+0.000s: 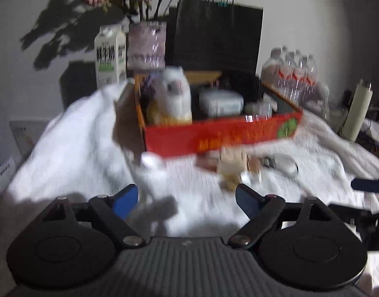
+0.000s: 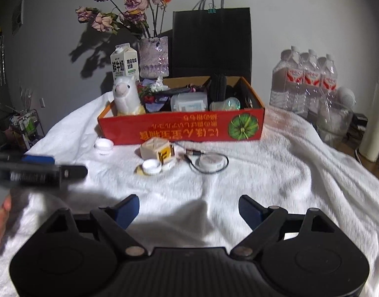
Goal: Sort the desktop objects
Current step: 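Grasp a white bottle cap with the left tool while the right tool grasps another white cap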
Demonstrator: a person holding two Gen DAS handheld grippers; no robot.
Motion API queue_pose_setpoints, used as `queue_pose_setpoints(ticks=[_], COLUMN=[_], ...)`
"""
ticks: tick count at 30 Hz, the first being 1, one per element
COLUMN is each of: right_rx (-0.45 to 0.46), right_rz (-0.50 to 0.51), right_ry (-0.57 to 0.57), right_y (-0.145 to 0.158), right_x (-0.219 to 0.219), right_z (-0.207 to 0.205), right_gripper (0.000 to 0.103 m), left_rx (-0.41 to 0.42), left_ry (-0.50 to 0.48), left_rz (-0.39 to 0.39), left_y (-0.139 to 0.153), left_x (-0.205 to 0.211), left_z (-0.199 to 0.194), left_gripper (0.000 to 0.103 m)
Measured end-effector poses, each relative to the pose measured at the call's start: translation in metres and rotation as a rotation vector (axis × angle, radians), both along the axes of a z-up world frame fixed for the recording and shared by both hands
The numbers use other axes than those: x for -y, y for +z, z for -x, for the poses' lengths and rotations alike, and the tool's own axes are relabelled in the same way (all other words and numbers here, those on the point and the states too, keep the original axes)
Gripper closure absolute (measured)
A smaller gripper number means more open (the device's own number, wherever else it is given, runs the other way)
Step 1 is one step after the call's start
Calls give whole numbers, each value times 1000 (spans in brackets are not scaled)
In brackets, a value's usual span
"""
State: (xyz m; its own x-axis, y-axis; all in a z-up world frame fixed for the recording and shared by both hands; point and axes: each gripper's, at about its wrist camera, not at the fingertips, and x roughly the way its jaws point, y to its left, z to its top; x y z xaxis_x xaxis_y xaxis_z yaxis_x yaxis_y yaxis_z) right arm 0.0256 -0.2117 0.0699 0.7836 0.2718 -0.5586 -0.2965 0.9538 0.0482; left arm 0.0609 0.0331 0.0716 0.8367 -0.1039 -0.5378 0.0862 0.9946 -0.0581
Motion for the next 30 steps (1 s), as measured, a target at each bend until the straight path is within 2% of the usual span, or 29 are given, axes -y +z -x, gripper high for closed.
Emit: queue_pose_setpoints(ticks=[2,4,5,8,11,13,14,15,16,17,22,25,30], right_rx=[16,10,-2,-10,-25,-51,-57,-58,-54,-57,-33,15,47], right_rz=[-11,-45,-56,-47,-50,-39,-38,-39,-55,-79,-93,-76,-95], right_ry=[27,53,61,79,99,102,92,85,87,90,36,26,10], right_y=[2,-2,-6,-19,-32,-40,-42,-45,-46,-47,-42,-30,-14], right_x=[-7,-16,-21,-41,-60,-69,-72,-73,-73,-72,-63,-57,-42], right_z=[-12,-28,-37,-58,-78,-89,-91,-93,-93,-92,-81,-60,-20], right_gripper=[20,26,29,35,44,56,63,68,74,76,76,76,76], left_rx=[3,-56,-51,-31,-46,-60,-67,-70,-64,-57,-2,36,39], left_ry=[-23,58,64,47,47,51,52,57,59,59,53,18,3], left_rz=[9,1,-12,-54,-58,-49,-46,-38,-31,-34,-59,-2,108], left_y=[-3,-15,-21,-32,-43,-48,-50,-52,-54,-54,-39,-22,-8], left_x=[-11,-20,-22,-21,-21,-22,-24,-26,-27,-26,-17,-10,2], left_z=[-29,-60,-71,-87,-94,-96,-97,-97,-95,-93,-62,-26,27], left_gripper=[14,21,25,26,27,47,61,62,62,62,62,62,62])
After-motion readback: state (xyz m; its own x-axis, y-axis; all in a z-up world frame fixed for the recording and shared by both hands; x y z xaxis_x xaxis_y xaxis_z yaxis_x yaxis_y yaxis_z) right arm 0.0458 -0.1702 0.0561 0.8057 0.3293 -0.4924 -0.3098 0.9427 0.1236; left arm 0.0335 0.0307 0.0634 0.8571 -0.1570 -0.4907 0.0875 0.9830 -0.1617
